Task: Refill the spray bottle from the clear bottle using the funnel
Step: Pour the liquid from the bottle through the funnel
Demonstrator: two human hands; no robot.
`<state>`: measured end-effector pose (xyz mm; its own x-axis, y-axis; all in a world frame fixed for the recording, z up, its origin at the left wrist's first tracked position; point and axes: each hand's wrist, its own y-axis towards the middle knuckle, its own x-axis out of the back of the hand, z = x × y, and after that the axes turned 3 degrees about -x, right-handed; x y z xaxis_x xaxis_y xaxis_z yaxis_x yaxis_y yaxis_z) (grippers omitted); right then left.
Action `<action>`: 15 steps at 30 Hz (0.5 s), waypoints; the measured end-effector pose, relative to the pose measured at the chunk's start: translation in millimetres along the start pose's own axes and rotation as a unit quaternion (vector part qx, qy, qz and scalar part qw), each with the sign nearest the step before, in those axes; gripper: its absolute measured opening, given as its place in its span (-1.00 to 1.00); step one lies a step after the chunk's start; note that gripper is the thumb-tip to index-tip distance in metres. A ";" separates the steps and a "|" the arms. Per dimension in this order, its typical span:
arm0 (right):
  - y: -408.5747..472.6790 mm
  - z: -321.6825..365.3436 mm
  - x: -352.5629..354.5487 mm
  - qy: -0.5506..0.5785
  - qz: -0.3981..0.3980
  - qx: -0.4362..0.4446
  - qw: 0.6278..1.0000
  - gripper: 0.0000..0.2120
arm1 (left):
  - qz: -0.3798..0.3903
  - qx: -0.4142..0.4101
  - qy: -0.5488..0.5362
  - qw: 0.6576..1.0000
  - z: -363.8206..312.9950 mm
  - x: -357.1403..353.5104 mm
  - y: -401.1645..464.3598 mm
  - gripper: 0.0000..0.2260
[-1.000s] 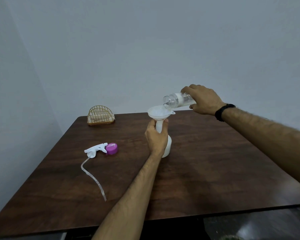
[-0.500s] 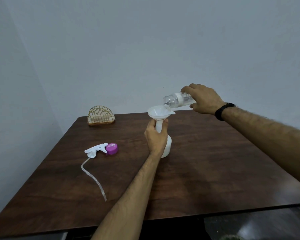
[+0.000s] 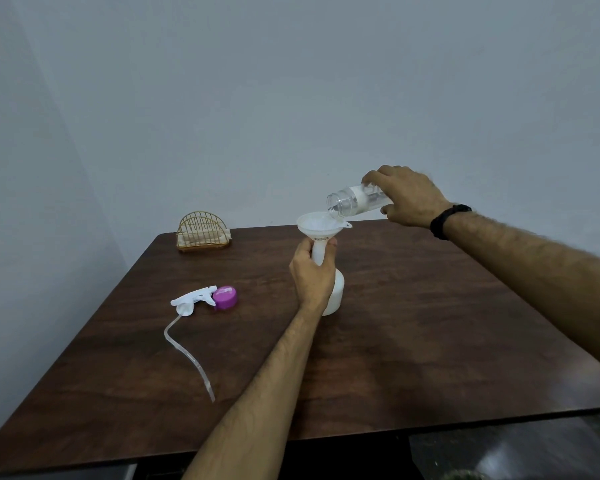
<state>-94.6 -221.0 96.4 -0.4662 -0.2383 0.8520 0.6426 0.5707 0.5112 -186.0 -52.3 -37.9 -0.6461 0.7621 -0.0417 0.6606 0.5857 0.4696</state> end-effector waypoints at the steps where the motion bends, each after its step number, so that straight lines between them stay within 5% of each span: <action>1: 0.3 0.1 0.4 -0.001 -0.001 0.001 1.000 -0.46 | 0.000 0.000 -0.001 1.000 0.2 0.0 0.0 -0.83; 15: 4.6 -0.9 2.2 -0.009 -0.024 0.020 0.999 -0.47 | 0.000 0.007 0.000 1.000 0.6 -0.6 -0.1 -0.84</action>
<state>-92.1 -219.6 100.8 -0.5064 -0.2531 0.8243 0.5941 0.5905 0.5463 -185.5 -52.7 -38.5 -0.6465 0.7618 -0.0411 0.6657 0.5897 0.4573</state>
